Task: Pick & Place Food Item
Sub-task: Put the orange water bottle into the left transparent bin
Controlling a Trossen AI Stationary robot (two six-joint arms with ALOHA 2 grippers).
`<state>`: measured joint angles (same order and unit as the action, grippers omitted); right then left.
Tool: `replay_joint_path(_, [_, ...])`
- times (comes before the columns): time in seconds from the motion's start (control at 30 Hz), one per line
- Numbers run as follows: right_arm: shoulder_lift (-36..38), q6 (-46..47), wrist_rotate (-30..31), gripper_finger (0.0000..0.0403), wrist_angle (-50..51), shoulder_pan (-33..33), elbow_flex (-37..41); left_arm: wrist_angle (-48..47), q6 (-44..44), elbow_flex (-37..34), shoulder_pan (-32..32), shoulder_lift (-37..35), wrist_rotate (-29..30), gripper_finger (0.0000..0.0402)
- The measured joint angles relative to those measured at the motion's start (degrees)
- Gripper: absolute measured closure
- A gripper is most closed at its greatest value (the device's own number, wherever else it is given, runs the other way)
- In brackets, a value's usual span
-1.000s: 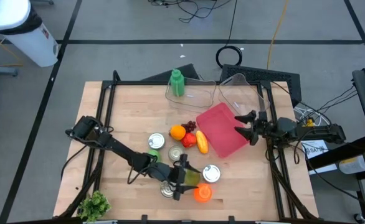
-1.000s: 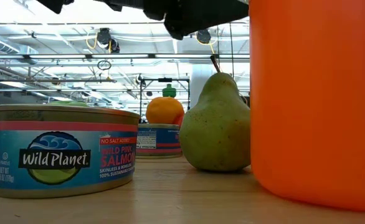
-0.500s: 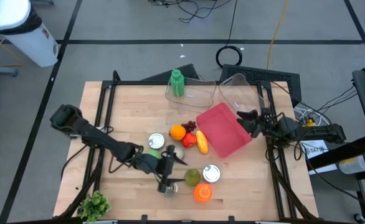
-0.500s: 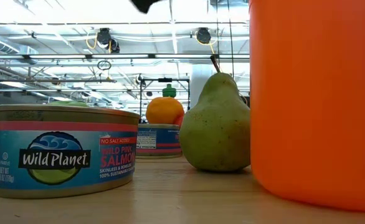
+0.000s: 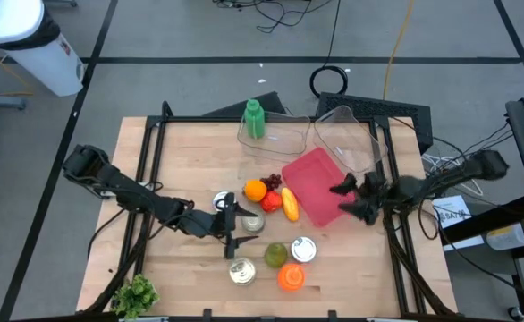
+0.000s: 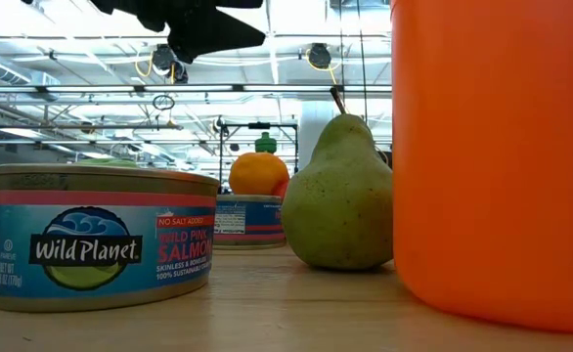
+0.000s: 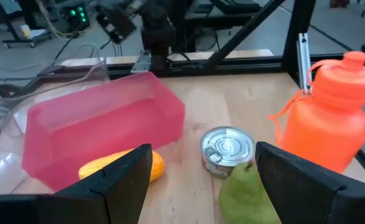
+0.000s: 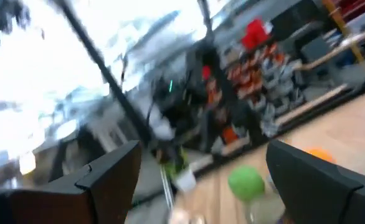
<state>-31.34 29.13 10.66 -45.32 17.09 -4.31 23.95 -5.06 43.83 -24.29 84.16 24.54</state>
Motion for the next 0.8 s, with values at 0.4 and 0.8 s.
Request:
replay_joint_path(0.4, [-43.49,-27.83,-4.3,0.0061,-0.67,15.38,-26.31,-1.15,-2.42,0.0,0.7,0.04,-0.97,0.0103])
replay_joint_path(0.8, [-57.7,-31.88,-7.85,0.0064,0.79,15.93,-36.98,-2.78,-4.42,0.02,0.7,0.04,-1.06,0.0103])
